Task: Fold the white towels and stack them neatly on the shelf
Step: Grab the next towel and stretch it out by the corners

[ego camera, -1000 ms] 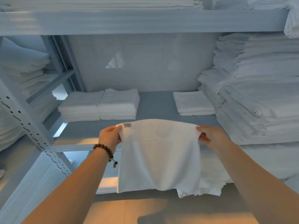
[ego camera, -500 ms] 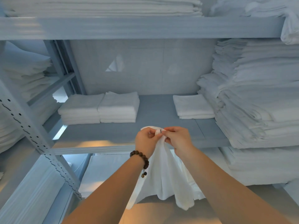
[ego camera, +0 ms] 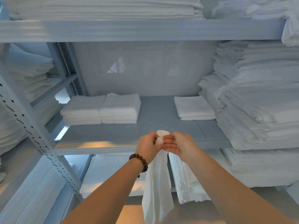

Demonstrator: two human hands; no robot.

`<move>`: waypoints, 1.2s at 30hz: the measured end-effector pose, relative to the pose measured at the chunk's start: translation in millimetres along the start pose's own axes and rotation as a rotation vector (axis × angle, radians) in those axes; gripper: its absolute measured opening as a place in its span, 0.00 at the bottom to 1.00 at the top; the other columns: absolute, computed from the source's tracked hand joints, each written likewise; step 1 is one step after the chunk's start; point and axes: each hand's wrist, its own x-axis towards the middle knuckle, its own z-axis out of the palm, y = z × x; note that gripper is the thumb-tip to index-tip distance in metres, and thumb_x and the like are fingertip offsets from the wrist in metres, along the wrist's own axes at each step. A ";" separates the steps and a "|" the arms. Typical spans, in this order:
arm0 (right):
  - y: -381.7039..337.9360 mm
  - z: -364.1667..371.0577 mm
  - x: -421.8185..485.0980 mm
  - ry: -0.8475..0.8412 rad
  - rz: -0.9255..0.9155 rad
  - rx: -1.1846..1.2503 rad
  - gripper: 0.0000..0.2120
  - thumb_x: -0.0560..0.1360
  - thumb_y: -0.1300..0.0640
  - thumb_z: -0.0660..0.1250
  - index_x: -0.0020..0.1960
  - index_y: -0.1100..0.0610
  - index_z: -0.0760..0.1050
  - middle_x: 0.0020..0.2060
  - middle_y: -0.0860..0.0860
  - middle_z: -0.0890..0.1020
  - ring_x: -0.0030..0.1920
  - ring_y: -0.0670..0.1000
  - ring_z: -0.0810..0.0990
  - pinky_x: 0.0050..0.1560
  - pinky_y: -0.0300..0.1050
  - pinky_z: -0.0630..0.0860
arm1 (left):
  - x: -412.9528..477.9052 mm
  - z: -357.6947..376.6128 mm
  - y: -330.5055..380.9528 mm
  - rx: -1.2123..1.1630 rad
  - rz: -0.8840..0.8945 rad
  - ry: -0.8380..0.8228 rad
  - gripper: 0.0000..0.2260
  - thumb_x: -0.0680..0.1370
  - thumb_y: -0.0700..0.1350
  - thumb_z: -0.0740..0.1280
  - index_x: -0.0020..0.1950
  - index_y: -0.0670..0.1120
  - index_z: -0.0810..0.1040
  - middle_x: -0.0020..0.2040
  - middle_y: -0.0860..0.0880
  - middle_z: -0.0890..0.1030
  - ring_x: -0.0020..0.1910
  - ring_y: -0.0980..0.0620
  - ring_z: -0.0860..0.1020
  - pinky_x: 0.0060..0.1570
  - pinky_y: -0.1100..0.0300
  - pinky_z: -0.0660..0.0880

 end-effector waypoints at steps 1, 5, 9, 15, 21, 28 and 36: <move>1.0 -2.4 0.6 -0.025 0.001 0.003 0.12 0.77 0.63 0.56 0.47 0.69 0.76 0.39 0.62 0.82 0.38 0.58 0.82 0.45 0.50 0.81 | 1.0 -3.9 -1.0 0.024 0.017 -0.032 0.07 0.72 0.45 0.72 0.44 0.49 0.75 0.40 0.50 0.80 0.38 0.53 0.78 0.36 0.68 0.73; 2.8 -14.2 7.4 -0.091 -0.046 -0.069 0.08 0.77 0.65 0.60 0.49 0.67 0.77 0.39 0.61 0.84 0.40 0.56 0.84 0.45 0.46 0.81 | 3.6 -22.8 -1.7 0.158 0.119 -0.074 0.04 0.73 0.44 0.69 0.45 0.48 0.75 0.34 0.56 0.75 0.33 0.59 0.73 0.31 0.72 0.66; 4.0 -43.8 23.1 0.012 -0.275 -0.486 0.12 0.74 0.69 0.61 0.48 0.57 0.79 0.44 0.57 0.79 0.44 0.52 0.79 0.49 0.41 0.75 | 7.5 -42.1 2.5 0.265 0.186 -0.069 0.04 0.75 0.44 0.66 0.48 0.46 0.75 0.33 0.56 0.73 0.32 0.57 0.71 0.28 0.70 0.65; 9.3 -76.5 44.4 -0.041 -0.444 -1.222 0.24 0.69 0.60 0.72 0.63 0.46 0.74 0.74 0.54 0.60 0.76 0.53 0.50 0.73 0.50 0.51 | 9.8 -64.2 10.0 0.382 0.218 -0.136 0.06 0.77 0.46 0.63 0.51 0.47 0.72 0.39 0.48 0.75 0.38 0.46 0.75 0.35 0.56 0.72; 17.1 -83.5 57.5 -0.040 -0.352 -1.458 0.19 0.75 0.53 0.67 0.65 0.43 0.71 0.77 0.44 0.51 0.77 0.54 0.43 0.71 0.67 0.47 | 13.6 -90.2 4.1 0.428 0.270 -0.144 0.04 0.78 0.47 0.63 0.50 0.51 0.69 0.37 0.54 0.72 0.34 0.58 0.70 0.31 0.65 0.63; 10.4 -73.7 47.2 -0.185 -0.639 -1.110 0.08 0.71 0.63 0.71 0.42 0.50 0.78 0.55 0.50 0.81 0.54 0.50 0.77 0.60 0.44 0.70 | 17.9 -120.3 -2.4 0.454 0.311 -0.094 0.05 0.78 0.47 0.63 0.53 0.50 0.70 0.33 0.55 0.69 0.31 0.58 0.68 0.30 0.66 0.61; 12.8 -72.3 41.3 -0.217 -0.695 -1.064 0.13 0.70 0.61 0.73 0.51 0.52 0.75 0.45 0.48 0.81 0.47 0.49 0.80 0.52 0.43 0.75 | 26.1 -128.8 -1.2 0.447 0.339 -0.027 0.04 0.78 0.47 0.62 0.52 0.50 0.70 0.33 0.53 0.71 0.32 0.55 0.70 0.31 0.63 0.65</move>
